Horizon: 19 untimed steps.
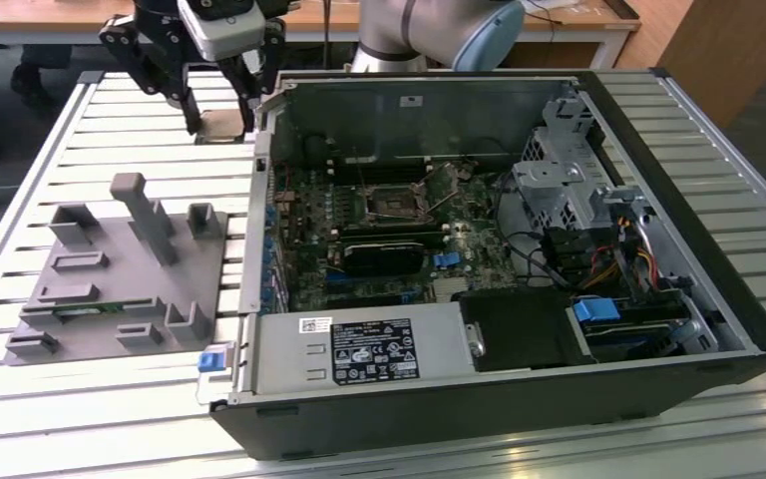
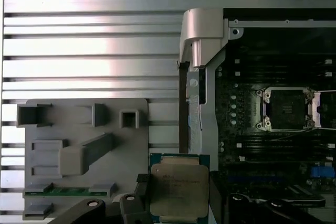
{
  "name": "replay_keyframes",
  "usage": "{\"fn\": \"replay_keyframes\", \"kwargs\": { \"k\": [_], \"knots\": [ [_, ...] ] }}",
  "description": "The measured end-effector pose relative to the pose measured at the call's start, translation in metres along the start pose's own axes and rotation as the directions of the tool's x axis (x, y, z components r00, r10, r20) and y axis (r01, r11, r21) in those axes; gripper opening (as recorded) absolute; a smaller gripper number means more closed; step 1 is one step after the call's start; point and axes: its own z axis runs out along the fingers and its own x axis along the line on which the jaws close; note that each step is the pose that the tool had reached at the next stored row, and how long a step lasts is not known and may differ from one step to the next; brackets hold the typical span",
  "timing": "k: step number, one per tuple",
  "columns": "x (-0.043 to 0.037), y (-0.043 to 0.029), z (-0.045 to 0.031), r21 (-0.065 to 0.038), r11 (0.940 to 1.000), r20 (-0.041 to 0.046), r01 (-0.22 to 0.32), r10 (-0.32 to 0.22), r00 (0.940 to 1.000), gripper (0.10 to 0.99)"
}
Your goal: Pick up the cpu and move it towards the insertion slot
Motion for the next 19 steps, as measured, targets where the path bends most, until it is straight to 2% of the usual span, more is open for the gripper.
{"fn": "replay_keyframes", "kwargs": {
  "k": [10, 19],
  "knots": [
    [-0.0135, 0.0022, -0.0001, 0.0, 1.0, 0.0, 0.0, 0.0, 1.0, 0.533],
    [-0.0235, 0.0097, 0.0002, 0.0, 1.0, -0.0001, 0.0, 0.0, 1.0, 0.533]
  ]
}}
